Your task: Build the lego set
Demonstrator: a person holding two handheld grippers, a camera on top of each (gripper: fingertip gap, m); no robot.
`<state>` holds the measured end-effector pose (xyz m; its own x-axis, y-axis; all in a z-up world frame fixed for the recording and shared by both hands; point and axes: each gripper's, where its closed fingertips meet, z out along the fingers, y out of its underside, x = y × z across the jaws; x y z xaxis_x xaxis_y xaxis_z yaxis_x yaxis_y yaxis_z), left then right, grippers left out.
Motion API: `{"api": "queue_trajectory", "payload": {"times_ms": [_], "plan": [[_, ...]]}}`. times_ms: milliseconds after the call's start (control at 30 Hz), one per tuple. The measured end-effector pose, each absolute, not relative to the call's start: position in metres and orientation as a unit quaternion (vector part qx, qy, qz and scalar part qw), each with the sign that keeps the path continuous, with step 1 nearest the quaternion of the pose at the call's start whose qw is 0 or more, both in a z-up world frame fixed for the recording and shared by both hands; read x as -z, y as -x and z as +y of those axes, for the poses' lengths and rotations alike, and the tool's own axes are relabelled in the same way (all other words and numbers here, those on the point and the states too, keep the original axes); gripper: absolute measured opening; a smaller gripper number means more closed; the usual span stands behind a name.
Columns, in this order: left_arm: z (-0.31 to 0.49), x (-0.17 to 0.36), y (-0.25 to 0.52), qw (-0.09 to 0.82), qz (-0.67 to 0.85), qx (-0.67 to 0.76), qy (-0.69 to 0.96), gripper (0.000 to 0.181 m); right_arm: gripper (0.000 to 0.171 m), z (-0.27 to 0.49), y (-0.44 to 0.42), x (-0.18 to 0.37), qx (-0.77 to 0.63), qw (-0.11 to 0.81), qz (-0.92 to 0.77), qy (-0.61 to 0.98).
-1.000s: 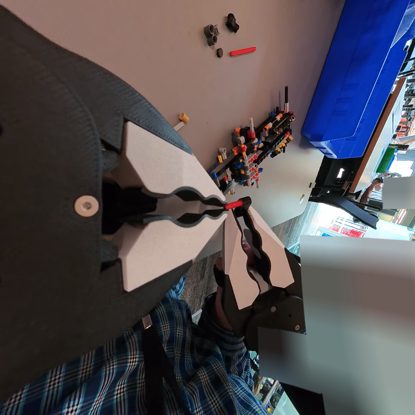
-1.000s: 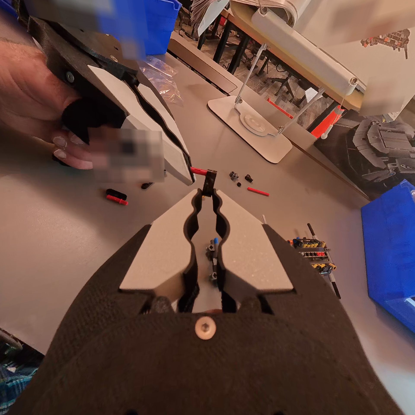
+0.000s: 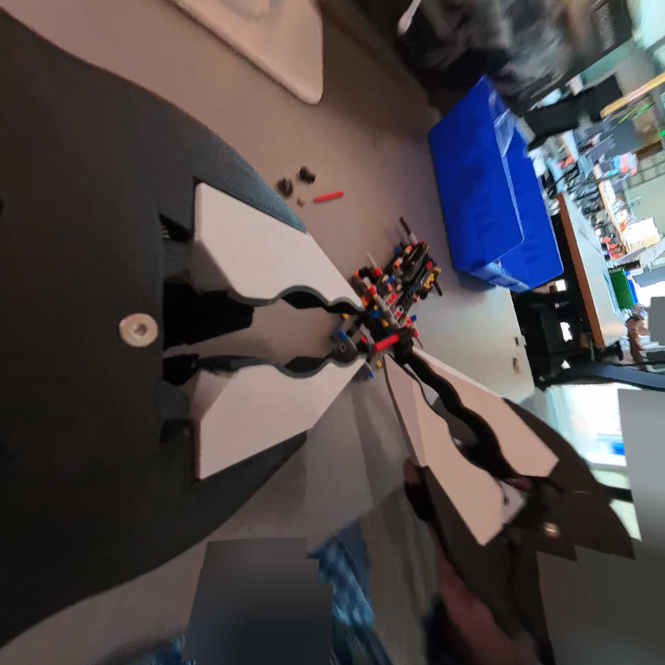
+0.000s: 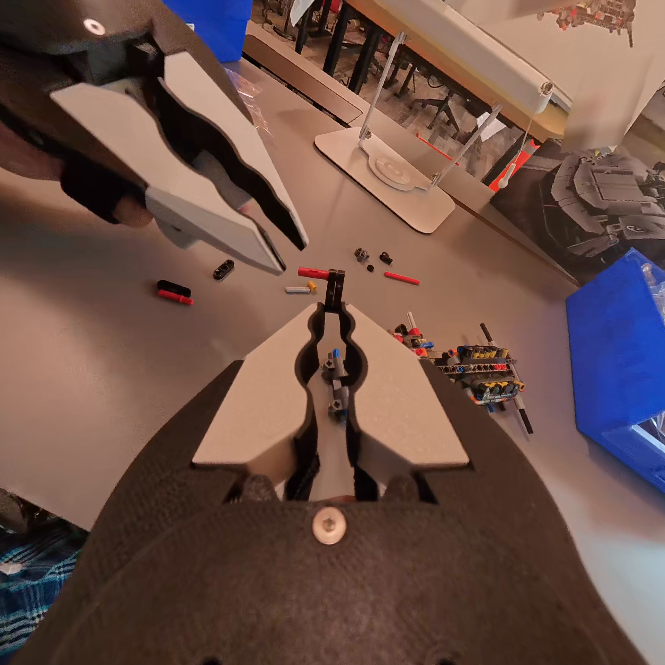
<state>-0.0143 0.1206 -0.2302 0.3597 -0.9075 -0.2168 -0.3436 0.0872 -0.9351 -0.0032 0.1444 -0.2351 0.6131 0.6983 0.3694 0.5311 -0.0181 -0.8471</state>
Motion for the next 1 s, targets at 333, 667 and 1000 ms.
{"api": "queue_trajectory", "payload": {"times_ms": [333,667,1000], "plan": [[0.118,0.242,0.002,0.615,0.616,-0.011,0.493,0.013,0.005,0.134,0.004,0.235,-0.083,0.533,-0.442,0.717],[0.124,0.244,0.003,0.604,0.608,-0.021,0.515,0.003,0.006,0.123,0.001,0.248,-0.097,0.510,-0.447,0.728],[0.126,0.245,0.003,0.545,0.550,0.135,0.618,0.002,0.023,0.124,-0.006,0.243,-0.066,0.525,-0.469,0.708]]}}
